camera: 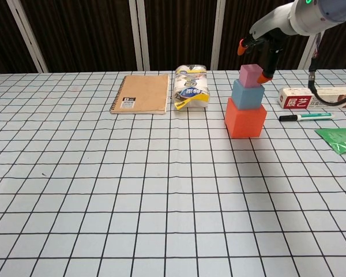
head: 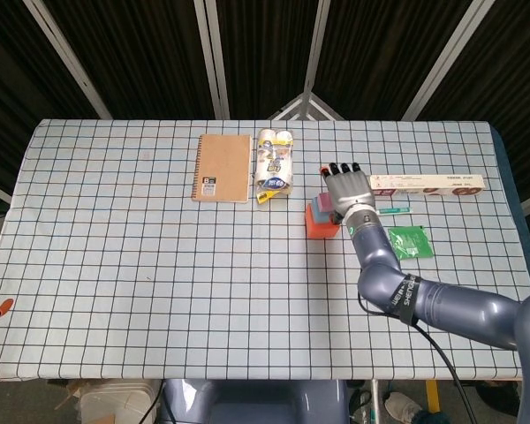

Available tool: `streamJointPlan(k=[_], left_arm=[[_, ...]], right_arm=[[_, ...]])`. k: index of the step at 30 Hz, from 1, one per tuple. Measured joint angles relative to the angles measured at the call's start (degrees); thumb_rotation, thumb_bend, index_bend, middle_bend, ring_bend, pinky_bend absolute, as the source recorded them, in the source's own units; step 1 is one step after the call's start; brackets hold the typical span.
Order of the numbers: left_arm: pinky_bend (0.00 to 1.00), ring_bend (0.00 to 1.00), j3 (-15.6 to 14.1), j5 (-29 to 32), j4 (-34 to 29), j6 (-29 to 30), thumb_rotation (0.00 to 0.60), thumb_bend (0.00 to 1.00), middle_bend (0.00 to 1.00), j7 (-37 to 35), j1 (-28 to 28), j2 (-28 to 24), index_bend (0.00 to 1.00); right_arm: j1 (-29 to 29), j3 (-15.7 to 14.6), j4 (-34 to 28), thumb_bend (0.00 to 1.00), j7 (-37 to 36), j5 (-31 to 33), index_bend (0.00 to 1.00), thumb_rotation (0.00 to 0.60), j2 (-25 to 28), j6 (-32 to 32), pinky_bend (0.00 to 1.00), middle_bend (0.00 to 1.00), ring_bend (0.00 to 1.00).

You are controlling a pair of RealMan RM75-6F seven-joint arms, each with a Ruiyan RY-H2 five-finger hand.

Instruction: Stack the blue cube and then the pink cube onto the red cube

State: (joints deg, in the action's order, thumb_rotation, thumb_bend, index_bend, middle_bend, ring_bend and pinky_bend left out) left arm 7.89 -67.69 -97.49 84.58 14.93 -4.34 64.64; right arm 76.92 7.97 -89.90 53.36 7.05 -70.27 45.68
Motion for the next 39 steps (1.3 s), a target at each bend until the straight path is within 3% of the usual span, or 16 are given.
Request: streamJointPlan(k=[8, 14, 20, 27, 33, 36, 39], left_arm=[[0.00, 0.00, -0.5, -1.3, 0.0, -0.2, 0.600, 0.13, 0.00, -1.2, 0.1, -0.5, 0.08], [0.00, 0.00, -1.1, -2.7, -0.1, -0.3, 0.600, 0.13, 0.00, -2.5, 0.3, -1.1, 0.08], [0.00, 0.00, -2.1, -5.2, -0.6, 0.4, 0.600, 0.13, 0.00, -3.7, 0.9, -1.6, 0.08], [0.00, 0.00, -2.9, -6.5, -0.8, 1.3, 0.600, 0.13, 0.00, -3.8, 1.6, -1.7, 0.08], [0.00, 0.00, -3.1, -6.9, -0.9, 1.8, 0.600, 0.13, 0.00, -3.5, 1.8, -1.5, 0.08], [0.00, 0.00, -3.2, -7.3, -0.9, 1.8, 0.600, 0.13, 0.00, -3.5, 1.8, -1.5, 0.08], [0.00, 0.00, -3.1, -7.4, -0.8, 1.7, 0.600, 0.13, 0.00, -3.6, 1.8, -1.5, 0.08]], right_arm=[[0.7, -1.5, -7.0, 0.34, 0.3, 1.8, 0.00, 0.600, 4.8, 1.3, 0.00, 0.00, 0.00], [-3.6, -1.4, -15.0, 0.33, -5.3, -5.8, 0.00, 0.600, 10.6, 5.3, 0.00, 0.00, 0.00], [-14.8, -2.8, -22.7, 0.33, -15.9, -20.9, 0.00, 0.600, 16.8, 10.2, 0.00, 0.00, 0.00], [-33.0, -8.2, -25.1, 0.33, -31.1, -49.4, 0.00, 0.600, 18.4, 19.4, 0.00, 0.00, 0.00], [-50.1, -14.8, -17.8, 0.33, -41.7, -75.5, 0.00, 0.600, 13.1, 32.2, 0.00, 0.00, 0.00], [-57.6, -17.1, -11.1, 0.33, -44.0, -83.0, 0.00, 0.600, 9.6, 39.0, 0.00, 0.00, 0.00], [-62.3, -17.8, -5.4, 0.29, -43.7, -85.0, 0.00, 0.600, 6.3, 43.4, 0.00, 0.00, 0.00]])
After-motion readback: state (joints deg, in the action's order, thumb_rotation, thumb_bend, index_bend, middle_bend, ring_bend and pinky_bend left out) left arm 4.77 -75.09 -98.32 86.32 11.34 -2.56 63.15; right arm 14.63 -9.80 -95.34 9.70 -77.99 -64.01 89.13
